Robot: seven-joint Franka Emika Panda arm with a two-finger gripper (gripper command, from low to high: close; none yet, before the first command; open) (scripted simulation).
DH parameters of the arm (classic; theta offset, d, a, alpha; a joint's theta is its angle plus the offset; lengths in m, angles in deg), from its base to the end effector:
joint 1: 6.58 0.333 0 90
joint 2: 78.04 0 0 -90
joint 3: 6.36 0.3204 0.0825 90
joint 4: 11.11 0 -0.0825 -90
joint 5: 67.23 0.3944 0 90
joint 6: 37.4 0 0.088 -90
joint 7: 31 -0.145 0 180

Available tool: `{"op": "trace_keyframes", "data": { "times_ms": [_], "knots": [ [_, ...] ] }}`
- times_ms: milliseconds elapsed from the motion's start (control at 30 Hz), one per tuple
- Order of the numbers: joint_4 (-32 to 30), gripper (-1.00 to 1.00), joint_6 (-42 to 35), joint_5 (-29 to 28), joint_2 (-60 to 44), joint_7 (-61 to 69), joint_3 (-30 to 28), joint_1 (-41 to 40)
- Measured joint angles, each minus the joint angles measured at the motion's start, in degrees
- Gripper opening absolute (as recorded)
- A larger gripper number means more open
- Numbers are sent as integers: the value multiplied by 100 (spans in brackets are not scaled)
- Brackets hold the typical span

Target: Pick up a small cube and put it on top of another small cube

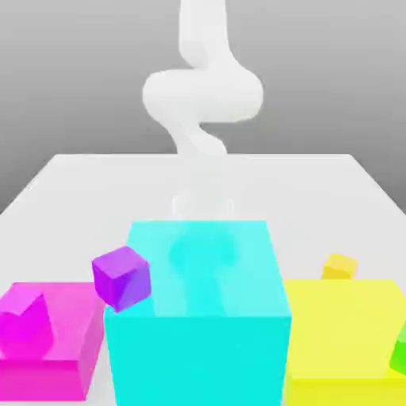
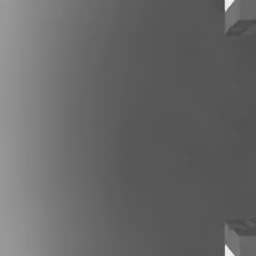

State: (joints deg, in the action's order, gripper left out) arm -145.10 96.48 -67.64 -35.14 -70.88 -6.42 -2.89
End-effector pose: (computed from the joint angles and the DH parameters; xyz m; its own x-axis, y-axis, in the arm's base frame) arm 0.4005 0.0250 0.6522 0.6026 -0.6006 0.5254 -0.4205 -0.7986 -0.4306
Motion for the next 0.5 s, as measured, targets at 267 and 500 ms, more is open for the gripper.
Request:
{"op": "trace_keyframes", "data": {
  "times_ms": [267,500],
  "knots": [
    [-714,0,681,-101,-953,1958,-33,1175],
    [-1326,0,1264,-140,-1768,3669,-56,2150]
  ]
}}
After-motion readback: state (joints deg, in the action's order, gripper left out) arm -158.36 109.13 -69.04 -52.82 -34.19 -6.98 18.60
